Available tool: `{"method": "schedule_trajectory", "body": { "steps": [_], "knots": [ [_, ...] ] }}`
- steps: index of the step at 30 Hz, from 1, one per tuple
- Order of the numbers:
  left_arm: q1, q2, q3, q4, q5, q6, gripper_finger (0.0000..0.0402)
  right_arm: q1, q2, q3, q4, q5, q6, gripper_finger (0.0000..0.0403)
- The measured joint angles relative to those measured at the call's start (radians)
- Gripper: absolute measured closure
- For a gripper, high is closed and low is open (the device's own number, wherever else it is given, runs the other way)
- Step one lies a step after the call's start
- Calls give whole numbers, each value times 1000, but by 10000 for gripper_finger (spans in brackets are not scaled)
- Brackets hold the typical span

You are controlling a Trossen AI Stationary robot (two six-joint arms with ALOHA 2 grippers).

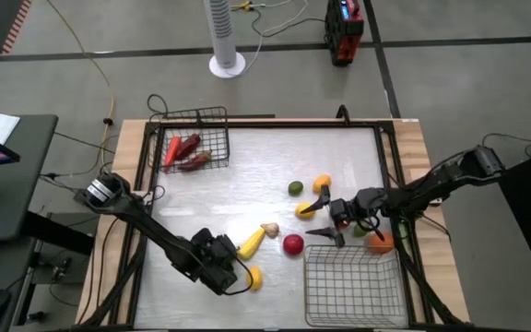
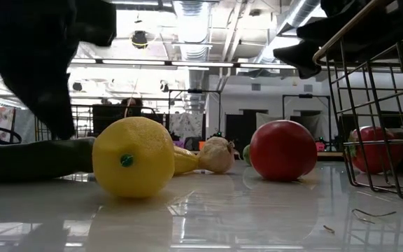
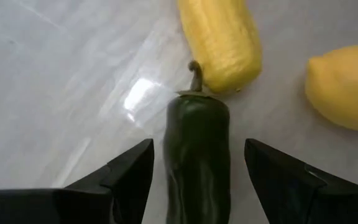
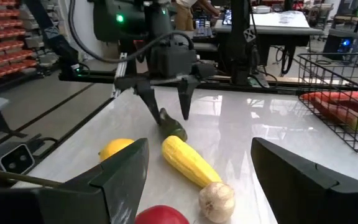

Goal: Sort produce into baskets
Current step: Put the green bell pepper into the black wire basket

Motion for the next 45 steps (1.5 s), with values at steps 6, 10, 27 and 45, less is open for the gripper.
{"method": "schedule_trajectory", "body": {
  "steps": [6, 10, 27, 45],
  "knots": [
    [-4, 22, -31, 51, 1, 10, 162, 9, 0, 1, 0, 1, 8, 92],
    [-4, 36, -31, 49, -17, 28, 179, 9, 0, 1, 0, 1, 8, 92],
    [8, -81, 13, -141, -133, 38, 272, 8, 0, 1, -1, 3, 8, 92],
    [567, -578, 16, -561, -618, 283, 264, 8, 0, 1, 0, 3, 9, 92]
  ]
}}
